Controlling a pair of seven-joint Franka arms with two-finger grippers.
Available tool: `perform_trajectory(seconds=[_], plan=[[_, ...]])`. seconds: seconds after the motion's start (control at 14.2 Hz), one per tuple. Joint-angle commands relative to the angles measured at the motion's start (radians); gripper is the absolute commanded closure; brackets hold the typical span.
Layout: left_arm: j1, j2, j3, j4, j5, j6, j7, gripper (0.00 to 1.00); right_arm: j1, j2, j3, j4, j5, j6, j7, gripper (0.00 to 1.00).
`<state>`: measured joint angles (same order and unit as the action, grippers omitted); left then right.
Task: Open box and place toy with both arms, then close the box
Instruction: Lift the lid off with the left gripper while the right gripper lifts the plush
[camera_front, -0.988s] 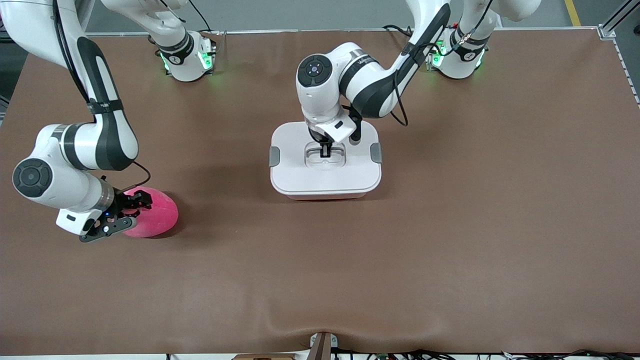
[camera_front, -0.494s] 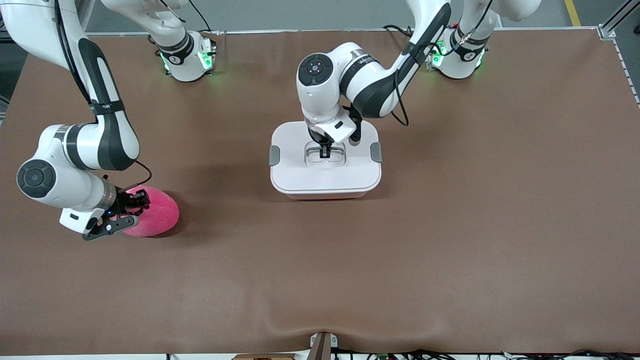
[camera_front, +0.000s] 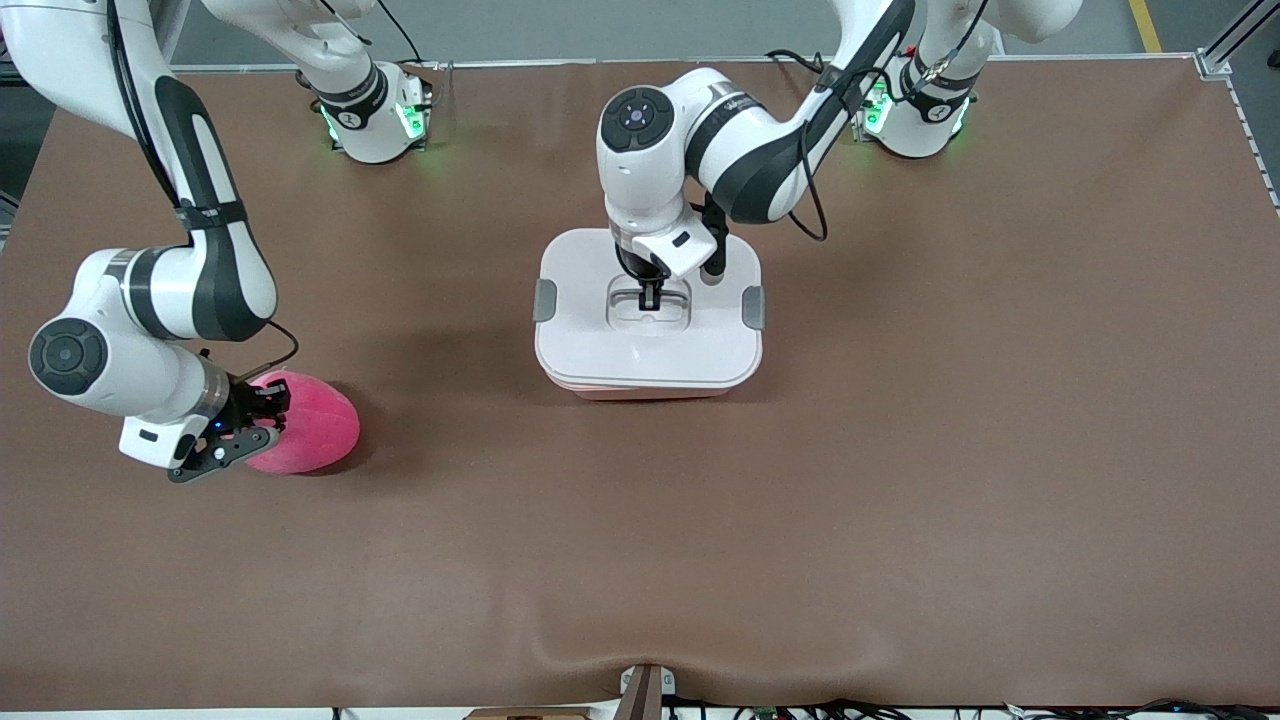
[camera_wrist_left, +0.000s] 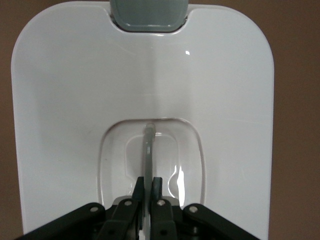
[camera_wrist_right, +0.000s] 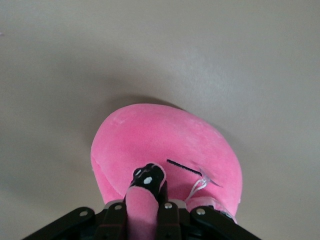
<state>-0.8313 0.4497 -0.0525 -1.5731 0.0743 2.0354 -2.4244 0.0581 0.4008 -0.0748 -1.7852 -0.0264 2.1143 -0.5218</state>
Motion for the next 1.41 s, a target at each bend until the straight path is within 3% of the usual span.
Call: perform_trajectory(seconds=[0.0,0.56,0.92,1.34], plan=[[0.006,-0.06,-0.003,-0.022,0.013,-0.035,0.031,1.0,-0.011,-0.02,0.004,0.023,-0.01,-0.008,-0.148,1.0],[0.075,-0.115,-0.001,-0.028,0.013,-0.092,0.091,1.0,0.043,-0.141,0.012,0.024,-0.012,-0.132,-0.516,1.0],[0.173,-0.196,-0.001,-0.113,0.013,-0.092,0.198,1.0,0.161,-0.217,0.012,0.023,-0.075,-0.215,-0.743,1.0],[0.306,-0.296,-0.001,-0.231,0.015,-0.078,0.275,1.0,0.461,-0.263,0.012,0.024,-0.337,-0.316,-0.747,1.0]])
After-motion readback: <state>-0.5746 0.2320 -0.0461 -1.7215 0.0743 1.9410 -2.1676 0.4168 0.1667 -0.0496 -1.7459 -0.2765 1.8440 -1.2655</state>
